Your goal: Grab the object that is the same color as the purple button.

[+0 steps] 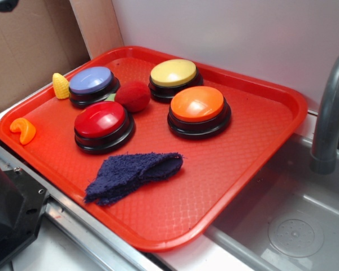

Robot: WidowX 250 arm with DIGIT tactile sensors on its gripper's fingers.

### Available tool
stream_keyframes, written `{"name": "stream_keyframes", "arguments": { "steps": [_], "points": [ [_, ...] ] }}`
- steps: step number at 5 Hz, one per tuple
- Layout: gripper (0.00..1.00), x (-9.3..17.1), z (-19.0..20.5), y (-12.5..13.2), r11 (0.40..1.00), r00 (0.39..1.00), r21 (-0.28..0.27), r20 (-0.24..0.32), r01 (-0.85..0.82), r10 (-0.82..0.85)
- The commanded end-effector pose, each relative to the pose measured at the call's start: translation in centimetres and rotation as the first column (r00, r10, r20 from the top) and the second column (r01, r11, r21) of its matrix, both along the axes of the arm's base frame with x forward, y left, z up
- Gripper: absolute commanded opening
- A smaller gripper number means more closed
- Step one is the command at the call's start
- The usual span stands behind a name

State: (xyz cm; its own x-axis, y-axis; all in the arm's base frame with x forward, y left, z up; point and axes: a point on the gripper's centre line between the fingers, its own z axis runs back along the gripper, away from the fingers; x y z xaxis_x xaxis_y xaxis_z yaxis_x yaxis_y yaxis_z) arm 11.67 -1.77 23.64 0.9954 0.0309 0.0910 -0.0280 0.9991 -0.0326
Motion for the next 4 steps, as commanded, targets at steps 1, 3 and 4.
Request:
{"name": "stream_keyframes", "arguments": {
  "steps": [1,3,4],
  "points": [
    [1.00,0.0,0.0,0.0,1.000,1.000,0.000,0.000,0.000,0.000],
    [1.00,1.9,-1.9,-1.1,0.975,0.973,0.019,0.062,0.221,-0.222],
    [1.00,3.0,-3.5,-1.7,0.955,0.952,-0.002,0.067,0.298,-0.297]
  ]
}}
